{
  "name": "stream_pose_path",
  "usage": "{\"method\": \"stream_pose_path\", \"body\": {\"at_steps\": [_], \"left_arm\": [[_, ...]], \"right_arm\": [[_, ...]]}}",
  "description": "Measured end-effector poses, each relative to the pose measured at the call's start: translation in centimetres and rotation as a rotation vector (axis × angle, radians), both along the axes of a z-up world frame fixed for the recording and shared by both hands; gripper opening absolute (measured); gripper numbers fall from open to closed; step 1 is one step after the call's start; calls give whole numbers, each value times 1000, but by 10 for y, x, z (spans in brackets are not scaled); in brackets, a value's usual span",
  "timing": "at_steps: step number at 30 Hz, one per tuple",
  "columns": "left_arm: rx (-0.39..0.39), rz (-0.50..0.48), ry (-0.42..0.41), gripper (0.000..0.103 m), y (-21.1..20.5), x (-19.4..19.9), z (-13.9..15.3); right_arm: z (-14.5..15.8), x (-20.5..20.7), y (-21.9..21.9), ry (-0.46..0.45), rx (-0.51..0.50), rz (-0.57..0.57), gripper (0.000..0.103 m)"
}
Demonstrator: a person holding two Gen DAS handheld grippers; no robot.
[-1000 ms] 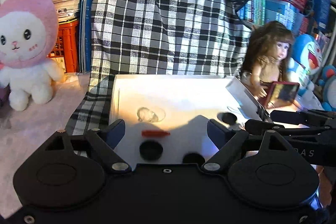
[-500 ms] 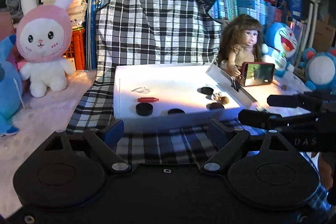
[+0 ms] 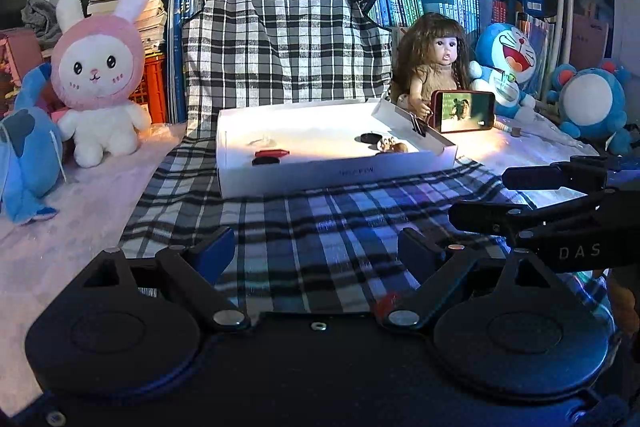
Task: Organize rigid objects
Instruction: 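Withdraw both tools from the tray back toward the cloth, then grasp the brown nut with the left tool while the right tool grasps the black binder clip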
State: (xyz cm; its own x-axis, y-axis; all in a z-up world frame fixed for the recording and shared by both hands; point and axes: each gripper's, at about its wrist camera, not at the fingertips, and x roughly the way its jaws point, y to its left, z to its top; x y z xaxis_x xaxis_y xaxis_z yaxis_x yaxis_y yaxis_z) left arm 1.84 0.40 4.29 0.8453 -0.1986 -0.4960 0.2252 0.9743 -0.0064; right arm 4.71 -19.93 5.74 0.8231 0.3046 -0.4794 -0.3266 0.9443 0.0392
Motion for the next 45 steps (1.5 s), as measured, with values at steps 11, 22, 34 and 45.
{"method": "stream_pose_path", "body": {"at_steps": [11,22,34,45], "left_arm": [[1,50,-21,88,15,-31,-17],[-81,30,37,56,33,-55,-21],[-81,27,48,44,30,-54,-21],[-70,79,71,35,24,-29,-31]], "right_arm": [[-12,-37,7,-5,-27,77,90],[-19,-61,20,62,-35,246,88],[-32,-65,62,88,-94,325,46],[-30,-58,35,104,-92,215,45]]}}
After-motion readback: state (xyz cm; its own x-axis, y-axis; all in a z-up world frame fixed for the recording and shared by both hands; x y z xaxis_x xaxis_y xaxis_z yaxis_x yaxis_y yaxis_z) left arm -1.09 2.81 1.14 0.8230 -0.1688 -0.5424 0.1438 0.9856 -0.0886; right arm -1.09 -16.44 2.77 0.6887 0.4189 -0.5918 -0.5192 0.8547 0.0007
